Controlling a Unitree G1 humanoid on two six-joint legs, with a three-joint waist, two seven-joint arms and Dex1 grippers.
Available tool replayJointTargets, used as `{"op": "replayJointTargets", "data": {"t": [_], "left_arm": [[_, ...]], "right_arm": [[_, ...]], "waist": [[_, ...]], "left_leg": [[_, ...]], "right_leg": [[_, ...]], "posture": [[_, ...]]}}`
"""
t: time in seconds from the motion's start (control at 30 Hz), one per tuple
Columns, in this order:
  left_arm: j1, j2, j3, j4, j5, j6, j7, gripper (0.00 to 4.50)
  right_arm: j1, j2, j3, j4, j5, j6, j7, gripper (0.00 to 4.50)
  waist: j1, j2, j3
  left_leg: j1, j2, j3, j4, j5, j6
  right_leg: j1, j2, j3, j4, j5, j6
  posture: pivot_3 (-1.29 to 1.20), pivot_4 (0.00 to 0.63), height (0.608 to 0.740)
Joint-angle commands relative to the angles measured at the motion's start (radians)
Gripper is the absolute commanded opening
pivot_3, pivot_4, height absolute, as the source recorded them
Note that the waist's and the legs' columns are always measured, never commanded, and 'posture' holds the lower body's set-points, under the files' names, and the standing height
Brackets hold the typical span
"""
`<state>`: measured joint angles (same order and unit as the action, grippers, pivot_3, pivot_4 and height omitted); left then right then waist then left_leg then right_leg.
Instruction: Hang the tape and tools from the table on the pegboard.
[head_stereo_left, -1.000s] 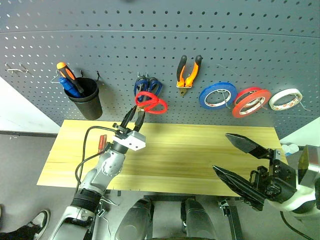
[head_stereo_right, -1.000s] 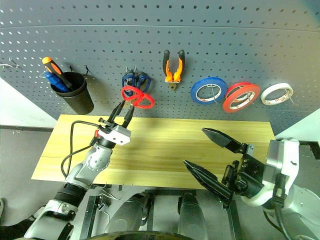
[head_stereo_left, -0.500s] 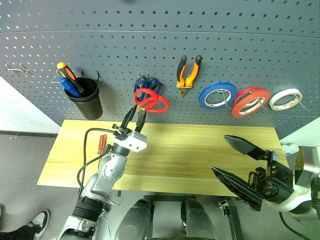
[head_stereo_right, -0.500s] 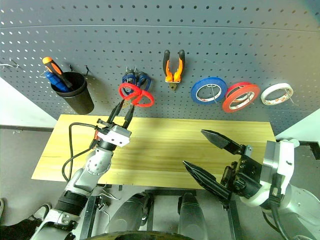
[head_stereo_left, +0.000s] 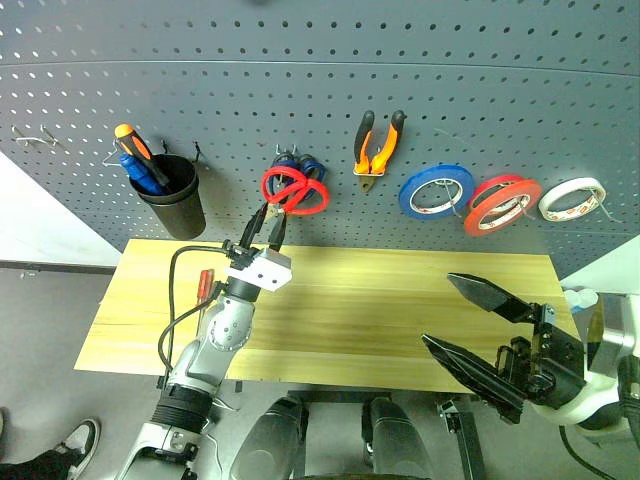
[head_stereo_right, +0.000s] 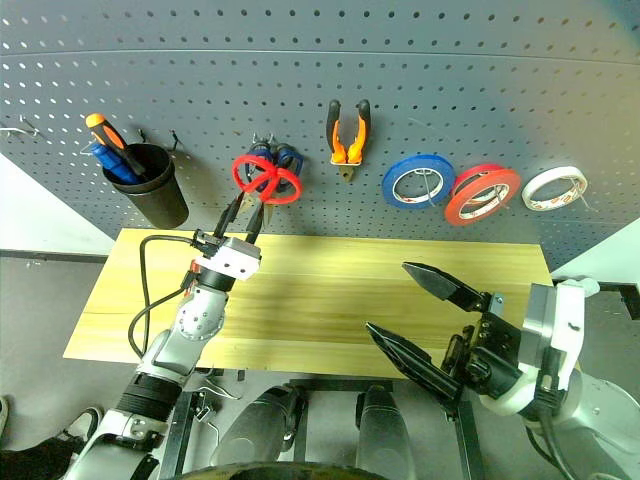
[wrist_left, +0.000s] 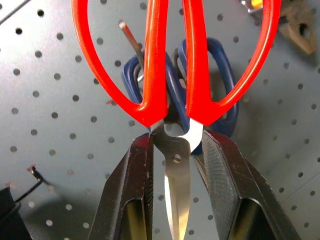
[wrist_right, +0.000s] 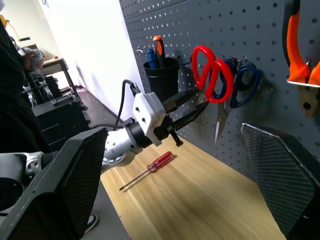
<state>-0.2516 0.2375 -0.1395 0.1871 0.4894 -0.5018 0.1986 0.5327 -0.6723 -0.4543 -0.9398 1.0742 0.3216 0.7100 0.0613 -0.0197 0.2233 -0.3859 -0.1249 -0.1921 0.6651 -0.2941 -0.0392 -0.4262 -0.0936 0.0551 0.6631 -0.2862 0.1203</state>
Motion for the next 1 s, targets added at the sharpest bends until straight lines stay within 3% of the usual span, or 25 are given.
{"op": "replayJointTargets", "data": {"t": [0.03,0.33,0.6,0.63,0.83,1.0], "left_arm": [[-0.030,-0.015,0.002,0.006,-0.007,0.007,0.017,1.08],[-0.112,-0.054,-0.006,0.151,0.004,0.048,0.059,1.08],[-0.101,-0.057,-0.009,0.159,-0.020,0.046,0.051,1.08],[-0.099,-0.059,-0.006,0.159,-0.031,0.041,0.048,1.78],[-0.073,-0.050,-0.024,0.139,-0.014,0.074,0.030,3.65],[0.043,-0.025,-0.040,0.067,-0.023,0.086,-0.021,3.65]], "right_arm": [[0.008,0.001,-0.001,-0.035,0.008,-0.007,-0.004,4.50],[-0.001,-0.003,0.002,-0.040,0.012,-0.008,-0.015,4.50],[-0.017,-0.014,-0.022,-0.055,0.055,-0.016,-0.024,4.50],[-0.020,-0.015,-0.019,-0.053,0.053,-0.016,-0.024,4.50],[-0.031,-0.016,-0.011,-0.044,0.046,-0.013,-0.023,4.50],[-0.031,-0.016,-0.009,-0.042,0.040,-0.012,-0.021,4.50]], "waist": [[0.000,0.000,0.000],[0.000,0.000,0.000],[-0.010,-0.001,0.000],[-0.013,0.000,0.000],[-0.024,0.000,0.000],[-0.023,0.000,0.000]], "left_leg": [[0.000,0.000,0.000,0.000,0.000,0.000],[0.000,0.000,0.000,0.000,0.000,0.000],[0.000,0.000,0.000,0.000,0.000,-0.001],[0.000,0.000,0.000,0.000,0.000,-0.001],[0.000,0.000,0.000,0.000,0.000,-0.001],[0.000,0.000,0.000,0.000,0.000,-0.001]], "right_leg": [[0.000,0.000,0.000,0.000,0.000,0.000],[0.000,0.000,0.000,0.000,0.000,0.000],[0.000,0.000,0.000,0.000,0.000,0.000],[0.000,0.000,0.000,0.000,0.000,0.000],[0.000,0.000,0.000,0.000,0.000,0.000],[0.000,0.000,0.000,0.000,0.000,0.000]], "posture": [[-0.04,0.221,0.720],[-0.04,0.222,0.720],[-0.04,0.221,0.720],[-0.04,0.219,0.720],[-0.04,0.214,0.720],[-0.03,0.211,0.720]]}}
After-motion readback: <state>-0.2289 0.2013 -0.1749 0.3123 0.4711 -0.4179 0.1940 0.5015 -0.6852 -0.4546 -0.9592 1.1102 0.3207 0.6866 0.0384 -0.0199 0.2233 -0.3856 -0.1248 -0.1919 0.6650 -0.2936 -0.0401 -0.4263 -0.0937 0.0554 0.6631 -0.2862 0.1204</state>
